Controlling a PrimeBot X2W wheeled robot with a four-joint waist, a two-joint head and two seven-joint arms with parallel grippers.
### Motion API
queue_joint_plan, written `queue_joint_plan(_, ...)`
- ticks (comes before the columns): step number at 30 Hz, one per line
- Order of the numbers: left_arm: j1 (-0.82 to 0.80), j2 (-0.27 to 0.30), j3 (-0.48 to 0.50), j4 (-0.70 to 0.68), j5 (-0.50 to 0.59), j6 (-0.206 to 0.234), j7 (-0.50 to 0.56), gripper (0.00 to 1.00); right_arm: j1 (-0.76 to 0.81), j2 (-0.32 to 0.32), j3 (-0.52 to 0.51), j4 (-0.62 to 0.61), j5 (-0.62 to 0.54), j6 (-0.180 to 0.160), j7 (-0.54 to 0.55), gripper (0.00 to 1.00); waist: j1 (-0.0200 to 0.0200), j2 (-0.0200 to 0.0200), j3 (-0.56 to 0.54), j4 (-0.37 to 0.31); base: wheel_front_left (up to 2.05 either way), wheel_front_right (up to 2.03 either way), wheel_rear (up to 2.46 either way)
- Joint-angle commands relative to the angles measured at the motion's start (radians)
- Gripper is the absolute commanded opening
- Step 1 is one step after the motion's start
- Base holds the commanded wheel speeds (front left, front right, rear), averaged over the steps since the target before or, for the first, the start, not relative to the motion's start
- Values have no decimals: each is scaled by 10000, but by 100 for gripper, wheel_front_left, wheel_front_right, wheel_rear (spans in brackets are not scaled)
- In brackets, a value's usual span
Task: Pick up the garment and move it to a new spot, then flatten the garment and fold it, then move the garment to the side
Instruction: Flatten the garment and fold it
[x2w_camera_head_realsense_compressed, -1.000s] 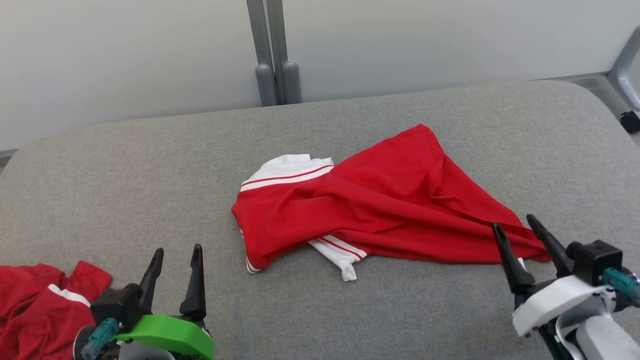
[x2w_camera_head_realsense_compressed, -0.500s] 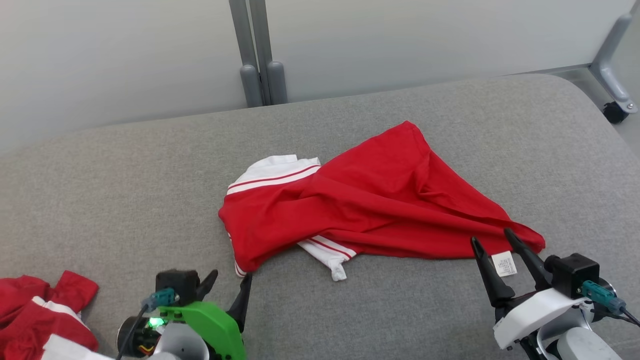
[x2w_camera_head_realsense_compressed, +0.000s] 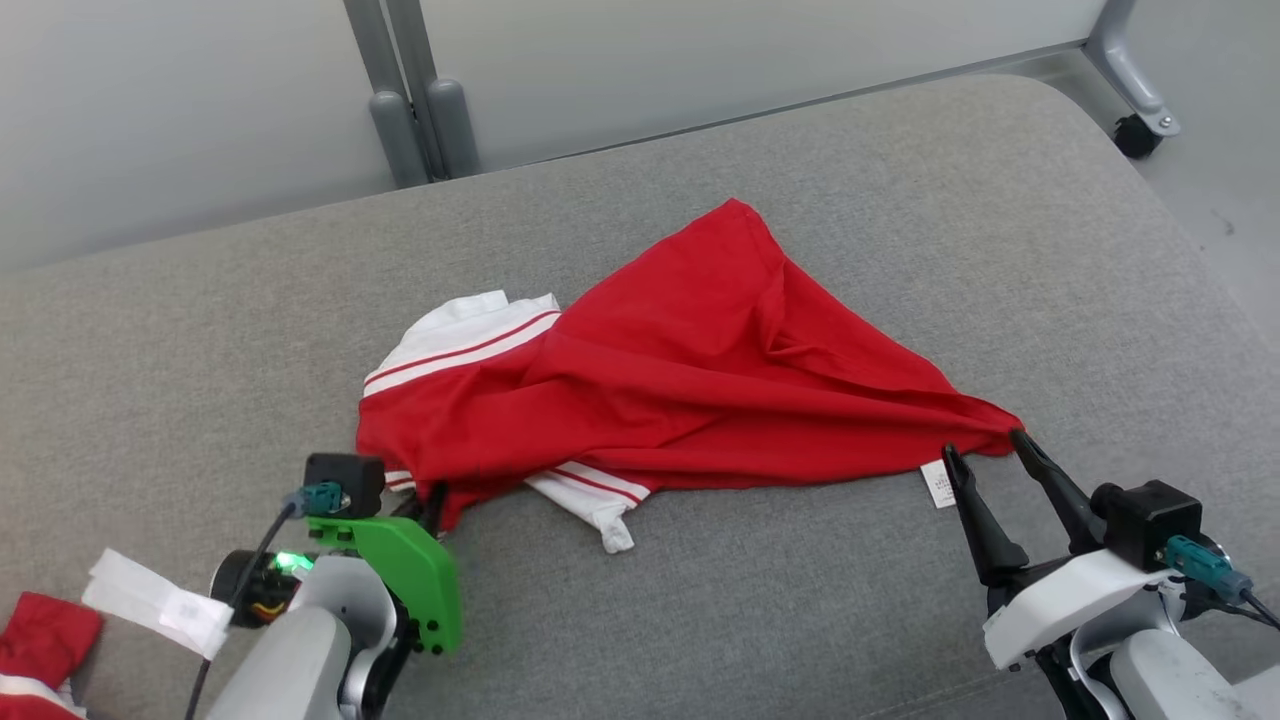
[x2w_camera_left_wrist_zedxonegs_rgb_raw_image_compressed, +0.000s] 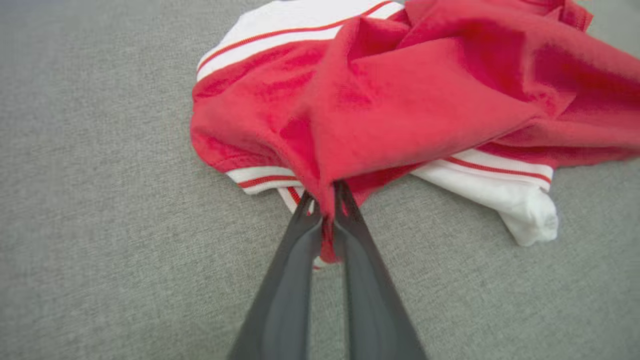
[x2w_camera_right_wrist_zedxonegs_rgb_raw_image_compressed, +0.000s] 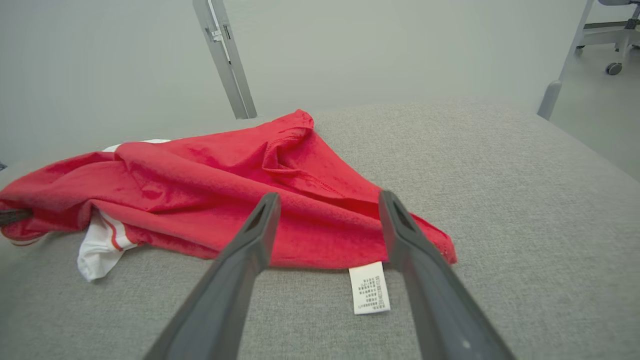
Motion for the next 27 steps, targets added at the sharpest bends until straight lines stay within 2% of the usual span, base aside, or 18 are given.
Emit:
queue_joint_plan(1, -303, 192, 73, -242, -49, -105, -6, 0, 100, 3, -73, 10, 35, -14, -24, 100, 0, -1, 71, -178, 0, 0, 0)
queue_joint_plan(4, -727, 496, 96, -1020, -108, -312, 376, 0, 179, 40, -150, -29, -24, -14, -24, 100, 0, -1, 84, -238, 0, 0, 0)
queue_joint_plan(7, -1492, 913, -115, -1621, 11, -531, 1295, 0, 9, 132, -76, -45, -66, -14, -24, 100, 0, -1, 198, -385, 0, 0, 0)
queue_joint_plan(11, -2585, 1047, -341, -1720, -284, -782, 2534, 0, -276, 266, 58, -93, -12, -15, -25, 100, 0, -1, 461, -754, 0, 0, 0)
queue_joint_plan(15, -3623, 939, -663, -1228, -192, -885, 3006, 0, -557, 496, 115, -40, 78, -14, -25, 100, 0, -1, 742, -1305, 0, 0, 0)
queue_joint_plan(20, -4826, 669, -881, -261, -121, -967, 2763, 0, -819, 702, 237, 41, 116, -14, -25, 100, 0, -1, 1100, -2011, 0, 0, 0)
queue_joint_plan(27, -6216, 192, -1095, 1563, 38, -1026, 1189, 0, -1176, 1013, 397, 102, 215, -14, -25, 100, 0, -1, 1542, -2647, 0, 0, 0)
